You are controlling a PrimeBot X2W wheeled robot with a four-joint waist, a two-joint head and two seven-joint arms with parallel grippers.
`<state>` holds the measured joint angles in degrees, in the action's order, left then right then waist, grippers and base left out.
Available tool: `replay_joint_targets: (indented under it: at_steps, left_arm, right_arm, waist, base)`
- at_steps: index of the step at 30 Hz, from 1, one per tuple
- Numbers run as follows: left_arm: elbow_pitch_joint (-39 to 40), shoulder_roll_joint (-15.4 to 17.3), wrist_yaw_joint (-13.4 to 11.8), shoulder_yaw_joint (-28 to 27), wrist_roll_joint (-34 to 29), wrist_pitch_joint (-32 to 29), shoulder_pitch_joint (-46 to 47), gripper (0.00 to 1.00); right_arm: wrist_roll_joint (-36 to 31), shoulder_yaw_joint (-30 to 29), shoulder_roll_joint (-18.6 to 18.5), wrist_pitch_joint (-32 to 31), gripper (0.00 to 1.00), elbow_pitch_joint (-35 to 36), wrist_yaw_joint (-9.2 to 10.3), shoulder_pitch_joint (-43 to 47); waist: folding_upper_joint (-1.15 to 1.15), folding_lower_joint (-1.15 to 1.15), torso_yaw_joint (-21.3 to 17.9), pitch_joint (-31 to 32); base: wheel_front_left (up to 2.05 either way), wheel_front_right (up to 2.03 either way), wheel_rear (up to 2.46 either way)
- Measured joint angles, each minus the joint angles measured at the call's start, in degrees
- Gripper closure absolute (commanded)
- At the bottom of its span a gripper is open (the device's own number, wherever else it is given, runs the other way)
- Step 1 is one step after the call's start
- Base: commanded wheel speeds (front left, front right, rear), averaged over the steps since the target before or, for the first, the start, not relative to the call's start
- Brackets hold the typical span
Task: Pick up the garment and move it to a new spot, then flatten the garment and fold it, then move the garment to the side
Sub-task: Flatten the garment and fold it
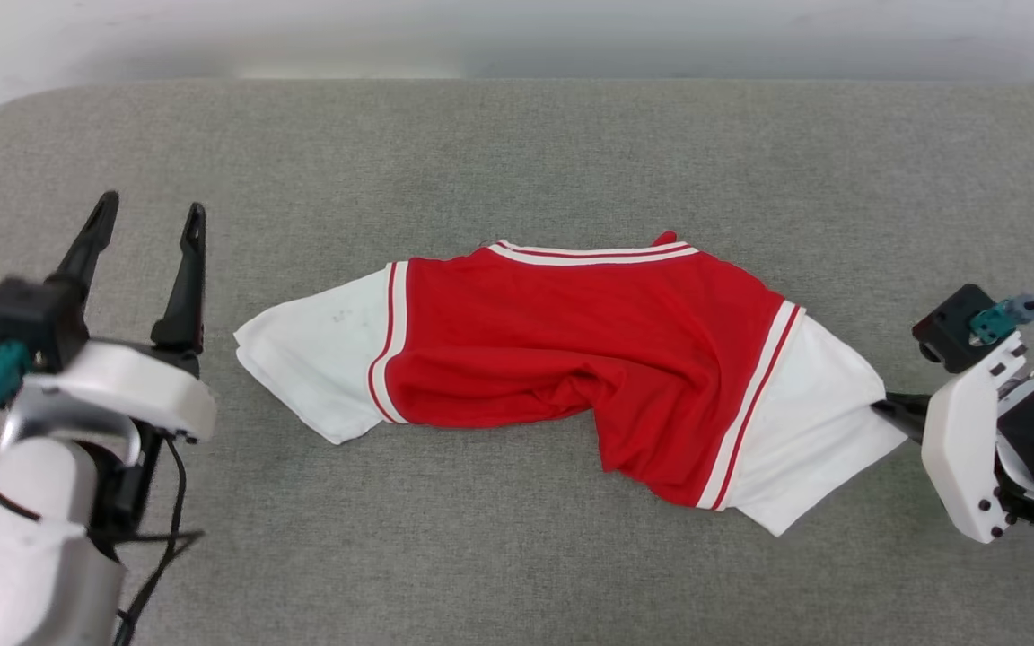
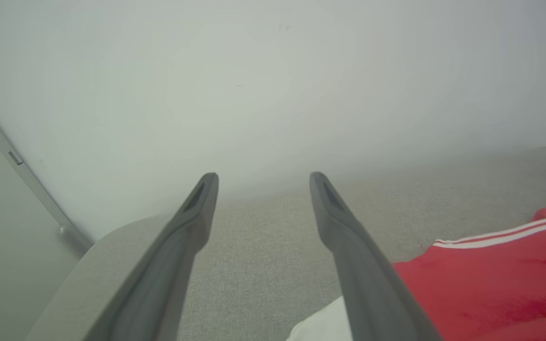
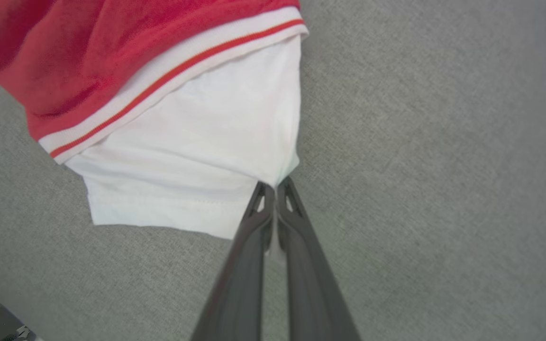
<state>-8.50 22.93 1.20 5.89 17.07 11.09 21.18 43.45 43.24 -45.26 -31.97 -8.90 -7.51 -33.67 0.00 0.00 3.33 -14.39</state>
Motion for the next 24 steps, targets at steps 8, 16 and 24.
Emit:
replay_joint_targets:
  at_steps: [8, 16, 24]
  left_arm:
    - [0.35, 6.81, 4.89, 2.04, 5.14, -17.33, 8.82, 0.0]
    - [-1.02, 13.59, 6.11, 7.6, 14.13, -40.25, 14.32, 0.0]
    - [-4.48, 17.49, 6.2, 12.82, 24.58, -56.42, 17.02, 0.0]
  right_arm:
    - [-0.73, -3.52, -1.94, 2.74, 1.0, 3.75, 0.0, 1.77]
    - [-3.28, -5.79, -0.76, 2.67, 1.0, 6.91, 0.0, 3.44]
    - [-4.98, -7.22, 0.3, 1.35, 1.0, 8.59, 0.0, 3.41]
  waist:
    - [0.0, 0.0, -1.54, -0.62]
    - [0.0, 0.0, -3.08, -3.15]
    - [0.0, 0.0, -4.6, -6.26]
  base:
    - [0.0, 0.0, 0.0]
    - [0.0, 0.0, 0.0]
    - [0.0, 0.0, 0.0]
